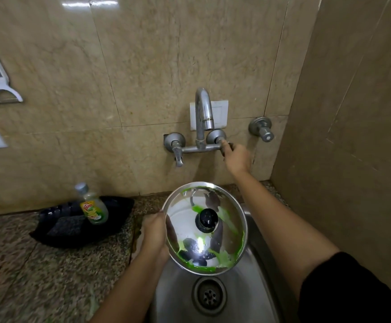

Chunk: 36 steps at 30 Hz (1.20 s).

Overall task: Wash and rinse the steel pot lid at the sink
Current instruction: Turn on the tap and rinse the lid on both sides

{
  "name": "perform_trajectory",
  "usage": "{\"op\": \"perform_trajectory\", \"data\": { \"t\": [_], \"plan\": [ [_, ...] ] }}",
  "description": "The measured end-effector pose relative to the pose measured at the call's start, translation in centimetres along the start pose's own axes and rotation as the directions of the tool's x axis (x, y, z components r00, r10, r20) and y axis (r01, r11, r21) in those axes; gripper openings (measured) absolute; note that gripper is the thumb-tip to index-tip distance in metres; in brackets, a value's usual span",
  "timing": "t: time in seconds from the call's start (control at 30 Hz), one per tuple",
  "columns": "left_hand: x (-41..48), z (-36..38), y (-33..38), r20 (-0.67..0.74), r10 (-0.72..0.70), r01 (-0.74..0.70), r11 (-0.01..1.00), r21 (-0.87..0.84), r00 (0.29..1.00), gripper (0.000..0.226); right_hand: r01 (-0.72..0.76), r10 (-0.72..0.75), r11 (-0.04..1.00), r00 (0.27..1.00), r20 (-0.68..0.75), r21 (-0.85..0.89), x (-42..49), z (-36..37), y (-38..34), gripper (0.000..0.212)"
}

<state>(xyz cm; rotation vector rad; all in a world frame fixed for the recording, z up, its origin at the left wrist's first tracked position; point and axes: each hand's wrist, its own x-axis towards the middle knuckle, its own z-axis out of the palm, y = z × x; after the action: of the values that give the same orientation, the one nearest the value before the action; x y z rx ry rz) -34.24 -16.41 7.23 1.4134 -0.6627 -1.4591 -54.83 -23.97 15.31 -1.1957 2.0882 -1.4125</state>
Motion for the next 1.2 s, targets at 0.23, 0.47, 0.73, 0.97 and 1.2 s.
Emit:
{"op": "perform_trajectory", "data": {
  "t": [0.23, 0.47, 0.73, 0.97, 1.2],
  "plan": [
    [-1.0, 0.3, 0.1, 0.033, -0.059, 0.058, 0.998, 0.014, 0.998, 0.023, -0.013, 0.015, 0.998, 1.000, -0.027, 0.061, 0.0, -0.1, 0.0, 0.045],
    [-1.2, 0.9, 0.1, 0.037, -0.066, 0.066, 0.998, 0.006, 0.997, 0.025, -0.101, 0.103, 0.967, 0.995, 0.007, 0.232, -0.3, -0.5, -0.1, 0.046],
    [-0.5, 1.2, 0.2, 0.016, -0.088, 0.088, 0.996, -0.024, 0.996, 0.030, -0.125, 0.085, 0.964, 0.981, 0.173, 0.234, -6.6, -0.1, 4.0, 0.042],
    [-0.4, 2.1, 0.7, -0.008, -0.076, 0.075, 0.997, -0.024, 0.997, 0.031, 0.069, -0.029, 0.985, 0.971, 0.238, -0.161, -7.4, 0.6, 5.3, 0.041],
    [0.0, 3.7, 1.5, 0.025, -0.022, 0.023, 1.000, -0.009, 0.999, 0.026, 0.765, -0.391, 0.480, 0.625, 0.676, -0.429, -10.2, 2.9, 3.6, 0.066]
  ]
}}
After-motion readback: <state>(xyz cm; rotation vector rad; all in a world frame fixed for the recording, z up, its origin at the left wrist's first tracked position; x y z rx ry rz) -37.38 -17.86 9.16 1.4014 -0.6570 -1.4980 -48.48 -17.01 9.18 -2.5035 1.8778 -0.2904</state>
